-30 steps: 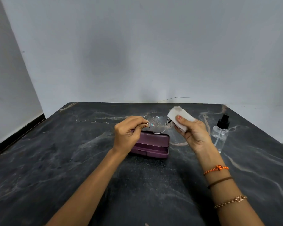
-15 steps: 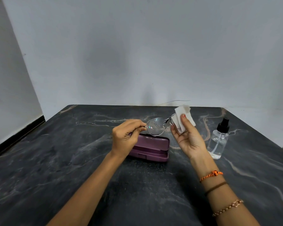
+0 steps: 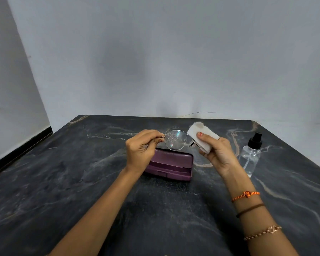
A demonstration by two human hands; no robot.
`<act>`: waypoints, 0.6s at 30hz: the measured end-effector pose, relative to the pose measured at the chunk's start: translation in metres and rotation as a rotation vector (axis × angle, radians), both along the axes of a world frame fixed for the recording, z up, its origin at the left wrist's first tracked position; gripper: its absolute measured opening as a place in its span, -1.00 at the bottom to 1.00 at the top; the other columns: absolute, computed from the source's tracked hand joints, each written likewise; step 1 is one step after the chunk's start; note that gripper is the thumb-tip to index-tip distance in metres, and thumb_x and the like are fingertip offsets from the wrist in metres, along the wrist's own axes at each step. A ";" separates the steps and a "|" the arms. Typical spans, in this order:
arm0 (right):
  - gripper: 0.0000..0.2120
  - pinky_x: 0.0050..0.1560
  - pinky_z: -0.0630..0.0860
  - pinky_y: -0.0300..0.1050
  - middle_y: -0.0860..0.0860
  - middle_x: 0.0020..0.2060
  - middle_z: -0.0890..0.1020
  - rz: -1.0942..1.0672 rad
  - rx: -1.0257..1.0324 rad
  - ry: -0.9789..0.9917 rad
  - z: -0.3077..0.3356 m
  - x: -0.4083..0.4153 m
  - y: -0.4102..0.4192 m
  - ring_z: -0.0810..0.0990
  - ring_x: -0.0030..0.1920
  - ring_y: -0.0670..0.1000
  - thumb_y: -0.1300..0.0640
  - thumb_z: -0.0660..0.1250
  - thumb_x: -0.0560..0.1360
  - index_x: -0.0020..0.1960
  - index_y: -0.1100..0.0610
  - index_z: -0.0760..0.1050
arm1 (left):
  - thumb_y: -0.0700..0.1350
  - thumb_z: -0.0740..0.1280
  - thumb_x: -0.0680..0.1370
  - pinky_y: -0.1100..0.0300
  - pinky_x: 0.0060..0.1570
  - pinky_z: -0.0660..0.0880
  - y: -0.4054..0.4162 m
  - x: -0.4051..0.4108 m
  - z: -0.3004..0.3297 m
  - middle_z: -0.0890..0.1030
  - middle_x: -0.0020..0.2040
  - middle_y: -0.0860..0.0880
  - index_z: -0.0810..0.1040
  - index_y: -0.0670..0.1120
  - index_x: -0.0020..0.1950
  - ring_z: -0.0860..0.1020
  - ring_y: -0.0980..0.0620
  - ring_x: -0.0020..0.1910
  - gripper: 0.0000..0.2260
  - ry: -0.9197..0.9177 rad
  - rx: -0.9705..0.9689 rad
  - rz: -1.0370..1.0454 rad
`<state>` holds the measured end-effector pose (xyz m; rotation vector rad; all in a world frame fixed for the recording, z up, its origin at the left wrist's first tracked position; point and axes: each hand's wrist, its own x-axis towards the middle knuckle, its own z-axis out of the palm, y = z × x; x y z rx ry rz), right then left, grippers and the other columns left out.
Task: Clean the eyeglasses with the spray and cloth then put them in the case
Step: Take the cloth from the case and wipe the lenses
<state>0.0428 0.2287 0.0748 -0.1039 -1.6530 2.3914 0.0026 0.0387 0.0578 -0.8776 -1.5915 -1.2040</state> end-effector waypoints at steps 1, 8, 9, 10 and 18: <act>-0.96 -0.49 0.48 -0.37 -0.08 -0.51 0.65 -0.017 0.009 -0.016 0.000 0.000 0.001 0.60 -0.46 -0.19 0.26 0.38 0.36 -0.22 0.16 0.53 | -0.43 0.40 0.31 0.36 -0.22 0.53 0.000 0.000 0.000 0.62 -0.31 -0.20 0.61 -0.37 -0.24 0.56 0.06 -0.29 -0.94 -0.001 0.000 0.003; -0.96 -0.46 0.49 -0.32 -0.04 -0.46 0.66 -0.044 -0.252 -0.032 -0.005 -0.002 0.001 0.61 -0.43 -0.14 0.24 0.35 0.41 -0.14 0.16 0.50 | -0.45 0.39 0.31 0.43 -0.20 0.51 -0.012 -0.009 0.002 0.58 -0.24 -0.08 0.61 -0.36 -0.22 0.54 0.13 -0.28 -0.91 -0.002 0.047 0.020; -0.96 -0.46 0.50 -0.32 -0.03 -0.45 0.67 -0.029 -0.313 -0.030 -0.005 -0.003 -0.002 0.61 -0.44 -0.13 0.25 0.33 0.42 -0.14 0.16 0.49 | -0.46 0.38 0.31 0.43 -0.20 0.50 -0.013 -0.009 0.002 0.58 -0.24 -0.08 0.61 -0.35 -0.22 0.54 0.13 -0.28 -0.91 -0.002 0.044 0.017; -0.97 -0.45 0.51 -0.32 -0.03 -0.45 0.67 -0.021 -0.365 -0.026 -0.005 -0.003 -0.006 0.61 -0.45 -0.13 0.25 0.32 0.44 -0.13 0.16 0.49 | -0.45 0.38 0.31 0.43 -0.19 0.50 -0.012 -0.008 0.002 0.58 -0.24 -0.08 0.61 -0.35 -0.22 0.54 0.13 -0.28 -0.91 -0.003 0.035 0.009; -0.94 -0.44 0.51 -0.33 -0.02 -0.46 0.65 -0.039 -0.533 0.045 -0.006 -0.004 -0.019 0.59 -0.45 -0.12 0.18 0.27 0.49 -0.14 0.14 0.49 | -0.46 0.38 0.30 0.45 -0.14 0.50 -0.001 -0.002 -0.001 0.58 -0.25 -0.06 0.62 -0.35 -0.22 0.56 0.13 -0.24 -0.90 0.015 -0.081 -0.056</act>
